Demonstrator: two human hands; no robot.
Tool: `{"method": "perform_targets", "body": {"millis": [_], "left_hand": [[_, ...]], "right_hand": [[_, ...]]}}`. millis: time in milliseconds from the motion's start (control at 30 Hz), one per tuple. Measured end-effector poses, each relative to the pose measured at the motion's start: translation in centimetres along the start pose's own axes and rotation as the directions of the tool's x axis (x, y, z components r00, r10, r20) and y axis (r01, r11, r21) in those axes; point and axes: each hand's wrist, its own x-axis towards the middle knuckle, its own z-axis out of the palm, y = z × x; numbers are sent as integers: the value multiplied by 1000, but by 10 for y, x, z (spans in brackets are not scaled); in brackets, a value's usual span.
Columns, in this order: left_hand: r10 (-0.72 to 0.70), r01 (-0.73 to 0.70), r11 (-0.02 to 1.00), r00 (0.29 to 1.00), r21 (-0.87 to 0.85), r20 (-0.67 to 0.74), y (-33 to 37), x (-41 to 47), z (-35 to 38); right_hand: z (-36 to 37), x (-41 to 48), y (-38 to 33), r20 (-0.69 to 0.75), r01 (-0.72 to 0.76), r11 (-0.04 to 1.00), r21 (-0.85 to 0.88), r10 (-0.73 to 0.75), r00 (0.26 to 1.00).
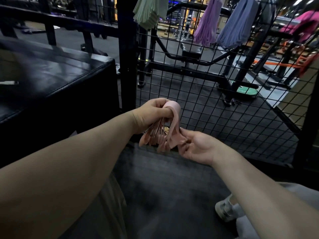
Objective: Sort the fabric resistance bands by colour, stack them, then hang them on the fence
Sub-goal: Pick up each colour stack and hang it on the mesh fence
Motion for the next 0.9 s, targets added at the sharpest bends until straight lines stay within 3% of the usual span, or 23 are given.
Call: {"method": "perform_targets", "body": {"millis": [167, 267, 300, 367, 433, 500, 567, 633, 667, 767, 900], "left_hand": [[-21, 21, 999, 1000, 36, 6, -2, 0, -2], [-21, 20, 998, 1000, 59, 13, -3, 0, -1], [-18, 17, 998, 1000, 56, 11, -4, 1, -1], [-17, 17, 998, 1000, 62, 5, -4, 2, 1], [-17, 16, 997, 1000, 71, 2, -5, 2, 2], [-5, 4, 998, 1000, 58, 9, -5, 2, 3], [-3, 3, 999, 1000, 43, 13, -4, 1, 4], [-10, 10, 999, 1000, 31, 17, -3, 1, 3], [-15, 14, 1000, 1000, 27, 21, -3, 1, 3], [-31, 30, 999, 999, 18, 40, -1, -1, 2], [-42, 45, 997, 998, -60, 53, -1, -1, 2]], "right_hand": [[-6, -1, 1, -156, 109, 916, -385, -181, 971], [-1, -7, -2, -184, 100, 851, -515, -224, 957], [1, -8, -3, -204, 94, 798, -595, -263, 943], [7, -7, -6, -209, 178, 624, -761, -496, 843], [16, -12, -11, -126, 405, 571, -714, -673, 729], [25, -20, -17, 19, 557, 584, -590, -681, 732], [29, -23, -19, 179, 571, 485, -663, -638, 749], [29, -18, -21, 213, 531, 335, -778, -654, 726], [29, -15, -24, 197, 513, 309, -801, -673, 713], [26, -13, -35, 179, 527, 393, -754, -648, 740], [23, -15, -49, 159, 513, 421, -748, -637, 755]]}}
